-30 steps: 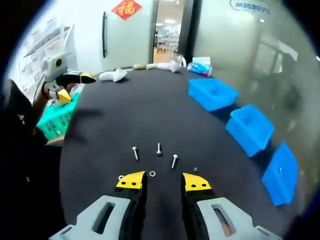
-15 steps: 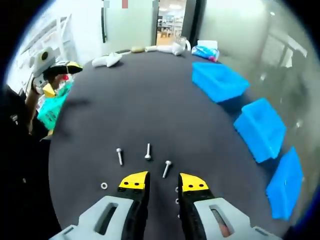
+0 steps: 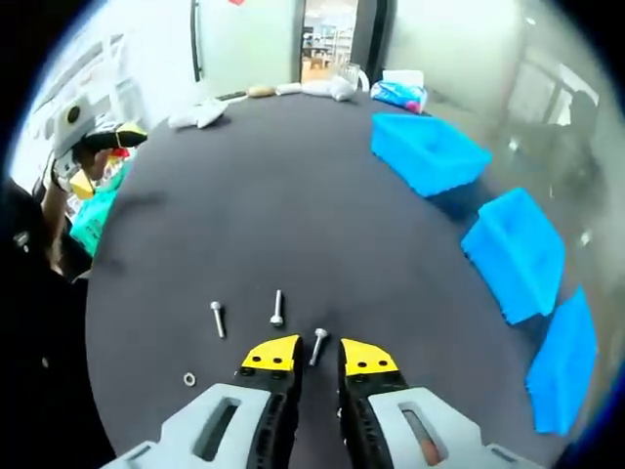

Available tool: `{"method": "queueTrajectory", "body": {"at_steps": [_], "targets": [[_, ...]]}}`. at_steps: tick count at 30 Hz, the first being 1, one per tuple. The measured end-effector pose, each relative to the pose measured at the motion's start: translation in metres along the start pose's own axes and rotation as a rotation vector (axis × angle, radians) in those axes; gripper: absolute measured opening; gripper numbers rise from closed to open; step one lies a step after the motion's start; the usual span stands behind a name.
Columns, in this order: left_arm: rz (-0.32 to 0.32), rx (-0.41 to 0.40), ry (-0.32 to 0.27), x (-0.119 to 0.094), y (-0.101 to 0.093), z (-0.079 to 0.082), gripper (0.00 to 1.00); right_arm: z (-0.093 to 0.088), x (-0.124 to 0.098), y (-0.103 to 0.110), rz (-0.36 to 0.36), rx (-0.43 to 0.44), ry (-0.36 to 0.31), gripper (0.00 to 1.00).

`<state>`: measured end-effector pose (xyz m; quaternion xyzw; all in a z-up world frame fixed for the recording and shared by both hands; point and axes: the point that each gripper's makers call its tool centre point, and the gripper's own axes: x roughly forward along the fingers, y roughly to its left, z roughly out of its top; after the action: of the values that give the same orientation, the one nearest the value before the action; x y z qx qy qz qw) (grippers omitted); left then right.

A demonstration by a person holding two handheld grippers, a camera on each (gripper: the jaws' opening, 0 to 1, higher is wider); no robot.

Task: Sort the screws, nuts, and washers into the corresponding bins

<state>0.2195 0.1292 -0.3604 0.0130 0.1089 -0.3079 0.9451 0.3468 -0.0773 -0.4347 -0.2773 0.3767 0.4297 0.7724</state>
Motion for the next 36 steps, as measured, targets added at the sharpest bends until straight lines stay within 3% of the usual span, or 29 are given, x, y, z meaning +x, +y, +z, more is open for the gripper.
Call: {"method": "queueTrajectory", "body": {"at_steps": [9, 23, 27, 36], "targets": [[0.006, -0.003, -0.006, -0.002, 0.001, 0.0, 0.51, -0.002, 0.005, 0.004, 0.004, -0.016, 0.022, 0.02], [0.003, -0.004, -0.016, 0.0, 0.001, 0.004, 0.51, -0.002, -0.001, 0.008, 0.006, -0.02, 0.011, 0.01], [0.0, -0.007, -0.014, 0.002, 0.0, 0.003, 0.51, 0.005, -0.012, 0.006, -0.009, -0.015, -0.033, 0.01], [-0.005, -0.01, -0.03, 0.004, -0.003, 0.01, 0.51, 0.016, -0.059, -0.006, -0.098, 0.058, -0.245, 0.01]]}}
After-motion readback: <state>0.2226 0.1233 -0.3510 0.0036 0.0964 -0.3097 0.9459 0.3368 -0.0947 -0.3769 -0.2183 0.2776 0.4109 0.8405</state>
